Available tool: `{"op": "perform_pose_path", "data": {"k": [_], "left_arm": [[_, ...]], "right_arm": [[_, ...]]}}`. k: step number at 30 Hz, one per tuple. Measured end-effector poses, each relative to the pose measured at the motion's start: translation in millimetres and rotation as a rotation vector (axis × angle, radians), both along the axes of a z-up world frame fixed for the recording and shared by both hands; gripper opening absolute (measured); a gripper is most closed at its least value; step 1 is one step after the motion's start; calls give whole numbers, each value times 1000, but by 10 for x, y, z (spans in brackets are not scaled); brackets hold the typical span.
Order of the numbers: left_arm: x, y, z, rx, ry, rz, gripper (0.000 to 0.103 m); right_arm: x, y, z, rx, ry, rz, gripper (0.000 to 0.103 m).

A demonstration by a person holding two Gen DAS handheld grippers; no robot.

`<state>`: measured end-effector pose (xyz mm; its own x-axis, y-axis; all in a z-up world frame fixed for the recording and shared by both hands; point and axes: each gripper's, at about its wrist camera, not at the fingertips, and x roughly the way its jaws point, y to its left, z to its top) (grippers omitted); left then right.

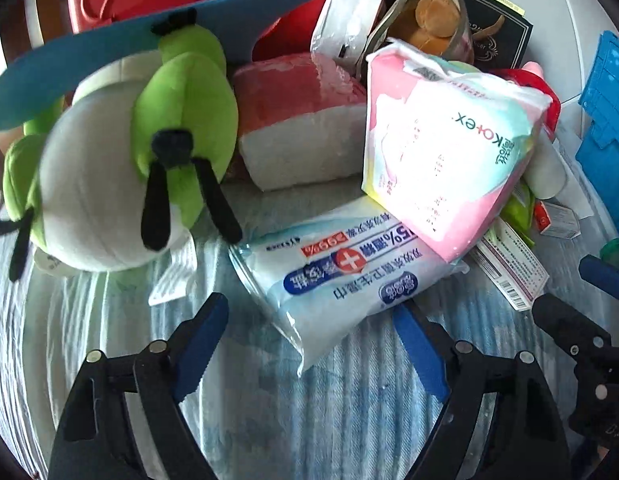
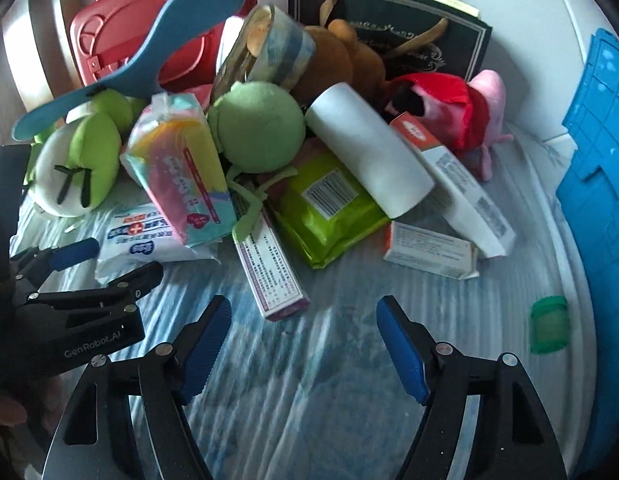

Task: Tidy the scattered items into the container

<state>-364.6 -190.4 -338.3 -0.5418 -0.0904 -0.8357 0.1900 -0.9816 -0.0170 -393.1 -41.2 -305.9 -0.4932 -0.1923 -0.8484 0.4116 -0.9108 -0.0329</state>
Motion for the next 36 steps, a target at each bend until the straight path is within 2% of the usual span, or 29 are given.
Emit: {"op": "perform_pose_path", "data": {"k": [2, 4, 5, 6, 7, 8, 9, 10, 11, 13, 18, 21, 23, 27, 29, 36], "left_arm": [[-12, 28, -4, -2, 15, -5, 83], [-8, 57, 2, -3, 34, -8, 77], [-3, 70, 9, -3, 43, -6, 70], [3, 81, 18, -3, 51, -4, 59], [9, 89, 24, -2, 55, 0, 56], [17, 92, 31, -2, 57, 7, 49], [31, 93, 40, -1, 59, 15, 37], [48, 90, 49, 3, 58, 24, 29], [65, 84, 56, 14, 51, 11, 9], [120, 87, 74, 40, 35, 14, 8], [391, 236, 222, 25, 49, 11, 7], [605, 335, 396, 30, 76, 18, 6], [751, 353, 534, 28, 96, 15, 0], [991, 441, 815, 21, 146, 9, 0], [990, 332, 949, 20, 163, 10, 0], [1236, 554, 1311, -7, 226, 23, 0]], "right_arm": [[-64, -38, -95, 2, -10, 5, 75], [-111, -70, -165, 5, -14, 8, 75], [-128, -85, -184, 3, -15, 10, 75], [-142, -106, -205, 4, -16, 15, 68], [-152, -129, -224, 9, -19, 19, 60], [-156, -146, -231, 6, -20, 22, 48], [-155, -164, -223, -4, -23, 27, 37], [-148, -190, -215, 2, -25, 34, 37], [-125, -219, -207, 18, -19, 44, 36], [-68, -234, -175, 18, -14, 59, 34], [99, -117, 14, -25, -13, 41, 32], [252, -28, 162, -39, 5, 36, 30], [367, 32, 251, -53, 16, 36, 29], [660, 207, 446, -78, 46, 34, 28], [789, 244, 507, -89, 57, 32, 28], [1108, 481, 924, -127, 118, 46, 28]]}}
